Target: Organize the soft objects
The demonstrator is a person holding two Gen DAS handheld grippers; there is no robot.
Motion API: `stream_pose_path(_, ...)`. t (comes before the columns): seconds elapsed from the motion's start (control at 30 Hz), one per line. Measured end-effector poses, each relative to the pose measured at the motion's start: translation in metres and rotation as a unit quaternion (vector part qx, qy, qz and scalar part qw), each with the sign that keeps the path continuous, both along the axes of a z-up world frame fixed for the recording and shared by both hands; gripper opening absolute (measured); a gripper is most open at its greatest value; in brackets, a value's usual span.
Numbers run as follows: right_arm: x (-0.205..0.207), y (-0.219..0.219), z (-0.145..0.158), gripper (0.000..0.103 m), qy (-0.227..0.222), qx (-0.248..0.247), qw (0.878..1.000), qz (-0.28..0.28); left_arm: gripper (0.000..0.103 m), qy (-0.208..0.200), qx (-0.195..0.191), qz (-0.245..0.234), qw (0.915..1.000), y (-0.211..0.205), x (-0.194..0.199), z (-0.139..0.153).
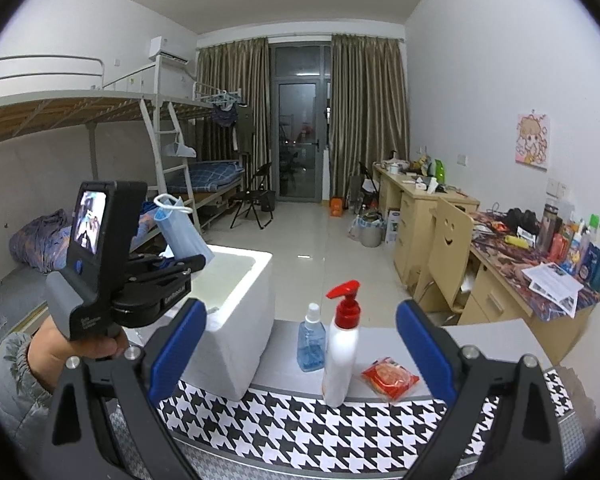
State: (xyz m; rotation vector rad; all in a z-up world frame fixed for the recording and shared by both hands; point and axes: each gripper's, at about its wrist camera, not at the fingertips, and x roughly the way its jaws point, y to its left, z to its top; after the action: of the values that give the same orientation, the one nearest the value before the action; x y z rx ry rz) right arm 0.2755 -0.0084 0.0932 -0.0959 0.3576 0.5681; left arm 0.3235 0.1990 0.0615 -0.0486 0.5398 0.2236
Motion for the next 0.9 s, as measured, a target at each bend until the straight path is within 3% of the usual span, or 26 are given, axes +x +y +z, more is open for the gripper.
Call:
stream_pose_path(0.07, 0.0, -0.004, -0.001, 0.098, 0.0, 0.002, 1.0, -0.004, 0.014, 0.011, -0.001, -0.001, 0.9999, 0.001, 0.003, -0.002)
stream_pose_path(0.2, 0.0, -0.006, 0.0, 0.098, 0.002, 0.006, 1.0, -0.005, 0.075, 0.013, 0.011, 0.019, 0.9997, 0.001, 0.001, -0.007)
stream_pose_path(0.23, -0.001, -0.006, 0.0, 0.098, 0.002, 0.006, 1.0, -0.005, 0.081, 0.007, 0.015, 0.022, 0.9996, 0.0, -0.001, -0.006)
stream_pose_path(0.5, -0.004, -0.01, 0.001, 0.098, -0.001, 0.011, 1.0, -0.004, 0.099, -0.016, 0.023, 0.032, 0.9991, -0.006, -0.017, 0.006)
stream_pose_path(0.9, -0.024, -0.02, 0.007, 0.098, -0.009, 0.029, 1.0, 0.004, 0.102, -0.062, 0.042, 0.036, 0.9965, -0.024, -0.058, 0.03)
